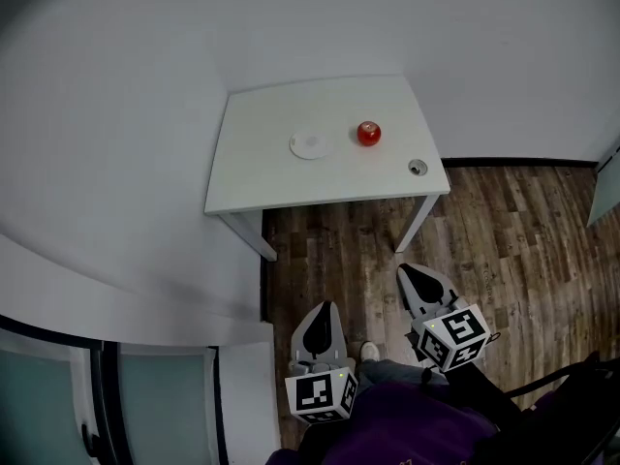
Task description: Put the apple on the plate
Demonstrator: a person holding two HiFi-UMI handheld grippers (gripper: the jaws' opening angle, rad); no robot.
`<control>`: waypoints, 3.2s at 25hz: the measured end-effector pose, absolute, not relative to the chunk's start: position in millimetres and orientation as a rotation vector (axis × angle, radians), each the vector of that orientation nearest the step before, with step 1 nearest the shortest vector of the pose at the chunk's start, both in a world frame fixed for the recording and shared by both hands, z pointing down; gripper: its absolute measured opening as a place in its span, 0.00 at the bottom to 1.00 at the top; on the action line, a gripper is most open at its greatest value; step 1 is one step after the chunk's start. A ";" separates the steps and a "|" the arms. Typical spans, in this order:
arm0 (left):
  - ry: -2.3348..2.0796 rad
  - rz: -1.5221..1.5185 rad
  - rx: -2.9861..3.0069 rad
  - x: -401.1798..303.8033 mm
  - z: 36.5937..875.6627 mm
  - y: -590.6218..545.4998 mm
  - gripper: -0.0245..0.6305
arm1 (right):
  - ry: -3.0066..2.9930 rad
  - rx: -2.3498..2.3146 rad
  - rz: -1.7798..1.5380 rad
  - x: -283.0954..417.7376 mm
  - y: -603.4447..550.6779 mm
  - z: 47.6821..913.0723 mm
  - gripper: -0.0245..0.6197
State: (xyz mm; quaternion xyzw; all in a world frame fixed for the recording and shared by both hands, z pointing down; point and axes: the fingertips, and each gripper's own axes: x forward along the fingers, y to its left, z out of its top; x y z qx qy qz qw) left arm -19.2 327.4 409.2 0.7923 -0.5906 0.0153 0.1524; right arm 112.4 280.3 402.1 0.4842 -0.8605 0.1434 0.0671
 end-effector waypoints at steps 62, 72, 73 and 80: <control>-1.626 0.102 2.285 -70.3 423.9 -56.6 0.05 | -2.454 1.474 0.559 100.3 -97.2 451.5 0.13; -1.712 0.116 2.239 -64.7 423.9 -82.3 0.05 | -2.315 1.304 0.515 124.5 -145.5 495.8 0.41; -1.722 0.115 2.230 -64.6 423.8 -84.1 0.05 | -2.300 1.281 0.502 125.8 -149.2 500.8 0.43; -1.790 0.120 2.189 -65.7 426.6 -94.8 0.05 | -2.230 1.181 0.455 132.2 -174.8 533.4 0.47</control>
